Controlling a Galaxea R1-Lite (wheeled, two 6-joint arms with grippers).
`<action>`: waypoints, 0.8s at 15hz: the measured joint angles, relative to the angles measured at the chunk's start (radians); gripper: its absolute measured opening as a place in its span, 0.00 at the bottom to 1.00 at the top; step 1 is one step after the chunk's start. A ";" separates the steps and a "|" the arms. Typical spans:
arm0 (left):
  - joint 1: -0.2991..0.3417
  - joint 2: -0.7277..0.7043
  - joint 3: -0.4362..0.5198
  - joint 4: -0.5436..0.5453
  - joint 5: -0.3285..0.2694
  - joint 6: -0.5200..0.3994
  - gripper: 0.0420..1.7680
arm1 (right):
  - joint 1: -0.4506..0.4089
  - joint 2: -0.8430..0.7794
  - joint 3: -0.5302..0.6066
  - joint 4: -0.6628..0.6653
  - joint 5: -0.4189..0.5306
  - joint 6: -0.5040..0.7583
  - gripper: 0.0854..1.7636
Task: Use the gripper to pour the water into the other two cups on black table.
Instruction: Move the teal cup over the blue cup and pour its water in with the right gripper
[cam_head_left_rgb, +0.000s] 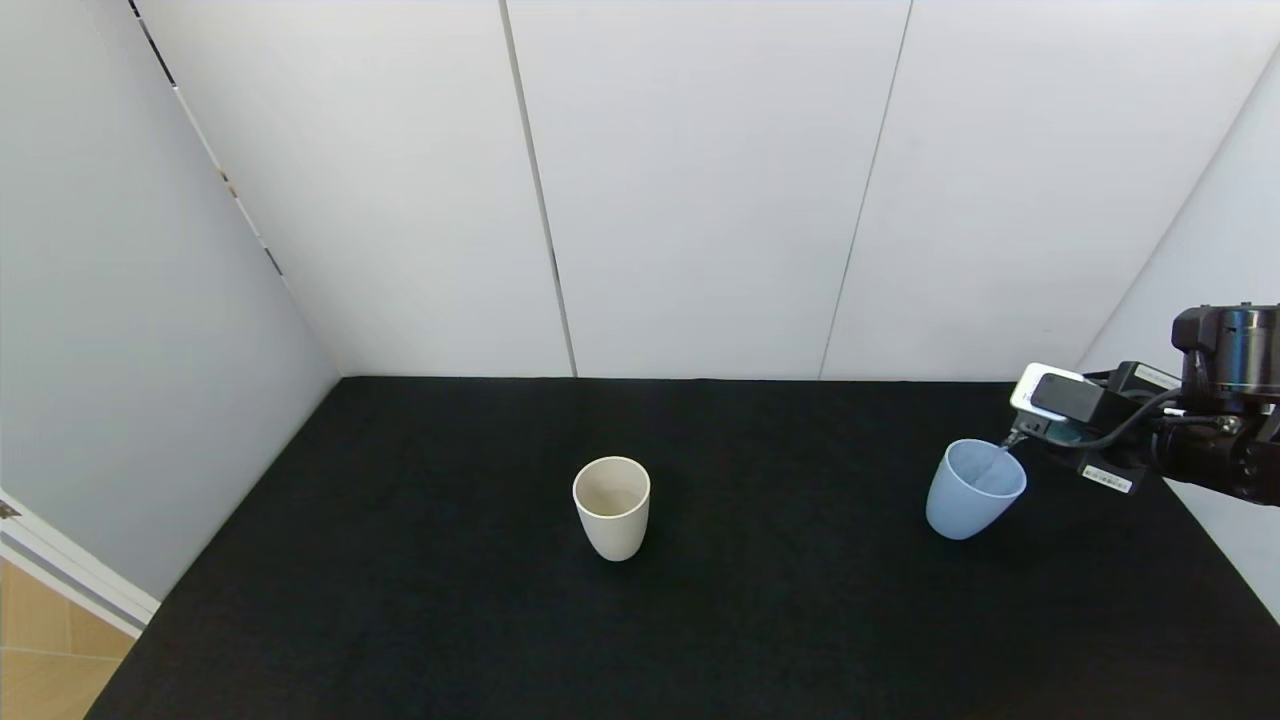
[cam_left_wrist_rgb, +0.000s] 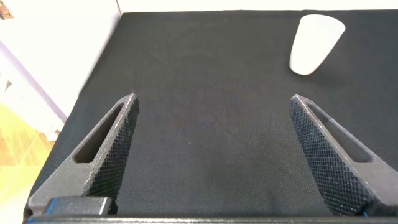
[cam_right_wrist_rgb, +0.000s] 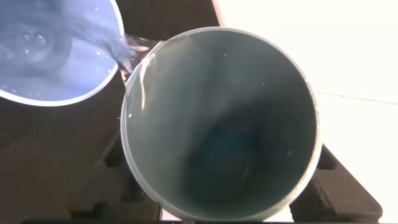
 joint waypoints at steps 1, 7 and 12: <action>0.000 0.000 0.000 0.000 0.000 0.000 0.97 | 0.000 0.000 0.000 0.001 0.000 0.001 0.68; 0.000 0.000 0.000 0.000 0.000 0.000 0.97 | 0.002 -0.003 0.012 0.007 0.007 0.047 0.68; 0.000 0.000 0.000 0.000 0.000 0.000 0.97 | 0.029 -0.010 0.030 0.009 0.019 0.217 0.68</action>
